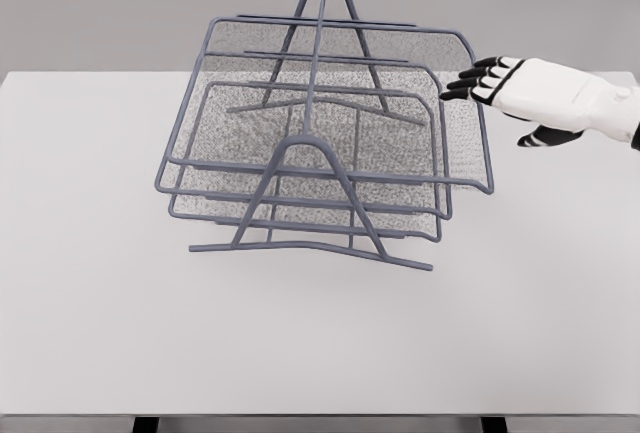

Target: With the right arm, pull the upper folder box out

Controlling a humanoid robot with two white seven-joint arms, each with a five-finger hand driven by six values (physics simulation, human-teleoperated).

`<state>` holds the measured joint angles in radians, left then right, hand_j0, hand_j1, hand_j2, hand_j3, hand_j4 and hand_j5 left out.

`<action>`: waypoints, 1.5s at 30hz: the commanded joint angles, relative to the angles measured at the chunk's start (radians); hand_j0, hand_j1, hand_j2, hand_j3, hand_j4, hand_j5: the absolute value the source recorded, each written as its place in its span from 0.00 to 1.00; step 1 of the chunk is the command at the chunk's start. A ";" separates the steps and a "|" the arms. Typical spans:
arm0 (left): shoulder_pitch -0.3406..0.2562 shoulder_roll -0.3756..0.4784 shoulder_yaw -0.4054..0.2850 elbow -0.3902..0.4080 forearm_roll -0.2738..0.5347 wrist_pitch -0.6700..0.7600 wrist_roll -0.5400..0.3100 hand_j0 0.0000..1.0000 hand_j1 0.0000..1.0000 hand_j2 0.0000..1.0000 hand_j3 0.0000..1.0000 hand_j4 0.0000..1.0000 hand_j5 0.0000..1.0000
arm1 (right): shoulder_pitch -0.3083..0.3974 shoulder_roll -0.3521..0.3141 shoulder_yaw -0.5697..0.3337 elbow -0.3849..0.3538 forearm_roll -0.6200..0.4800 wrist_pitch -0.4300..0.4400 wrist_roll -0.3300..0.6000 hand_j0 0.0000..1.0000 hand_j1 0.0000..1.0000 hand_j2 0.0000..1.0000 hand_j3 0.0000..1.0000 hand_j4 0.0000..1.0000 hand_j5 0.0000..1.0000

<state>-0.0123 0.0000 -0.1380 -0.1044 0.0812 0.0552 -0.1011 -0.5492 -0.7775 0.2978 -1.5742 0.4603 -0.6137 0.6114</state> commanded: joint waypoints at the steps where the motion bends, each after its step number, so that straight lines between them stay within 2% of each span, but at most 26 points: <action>1: 0.000 0.000 0.000 0.000 0.000 0.000 0.000 1.00 1.00 1.00 1.00 1.00 1.00 | 0.000 0.018 0.007 0.003 -0.002 0.003 -0.001 1.00 1.00 1.00 1.00 1.00 1.00; 8: 0.000 0.000 0.000 0.000 0.000 0.000 0.000 1.00 1.00 1.00 1.00 1.00 1.00 | 0.012 0.009 0.017 0.003 0.003 0.003 -0.001 1.00 1.00 1.00 1.00 1.00 1.00; 9: 0.000 0.000 0.000 0.000 0.000 0.000 0.000 1.00 1.00 1.00 1.00 1.00 1.00 | 0.014 -0.011 0.017 -0.001 0.001 0.003 -0.001 1.00 1.00 1.00 1.00 1.00 1.00; 28: 0.000 0.000 0.000 0.000 0.000 0.000 0.000 1.00 1.00 1.00 1.00 1.00 1.00 | 0.031 -0.111 0.006 -0.009 -0.006 0.003 -0.001 1.00 1.00 1.00 1.00 1.00 1.00; 35: 0.002 0.000 0.000 0.000 0.000 0.000 0.000 1.00 1.00 1.00 1.00 1.00 1.00 | 0.040 -0.138 -0.031 -0.018 -0.008 0.003 -0.001 1.00 1.00 1.00 1.00 1.00 1.00; 39: 0.002 0.000 0.000 0.000 0.000 0.000 0.000 1.00 1.00 1.00 1.00 1.00 1.00 | 0.072 -0.141 -0.095 -0.030 -0.009 0.003 -0.001 1.00 1.00 1.00 1.00 1.00 1.00; 41: 0.002 0.000 0.000 0.000 0.000 0.000 0.000 1.00 1.00 1.00 1.00 1.00 1.00 | 0.072 -0.140 -0.134 -0.027 -0.075 0.003 -0.001 1.00 1.00 1.00 1.00 1.00 1.00; 45: 0.000 0.000 0.000 0.000 0.000 0.000 0.000 1.00 1.00 1.00 1.00 1.00 1.00 | 0.086 -0.140 -0.183 -0.016 -0.121 0.003 -0.001 1.00 1.00 1.00 1.00 1.00 1.00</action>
<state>-0.0108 0.0000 -0.1380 -0.1044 0.0811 0.0552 -0.1011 -0.4617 -0.9164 0.1443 -1.5946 0.3710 -0.6138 0.6114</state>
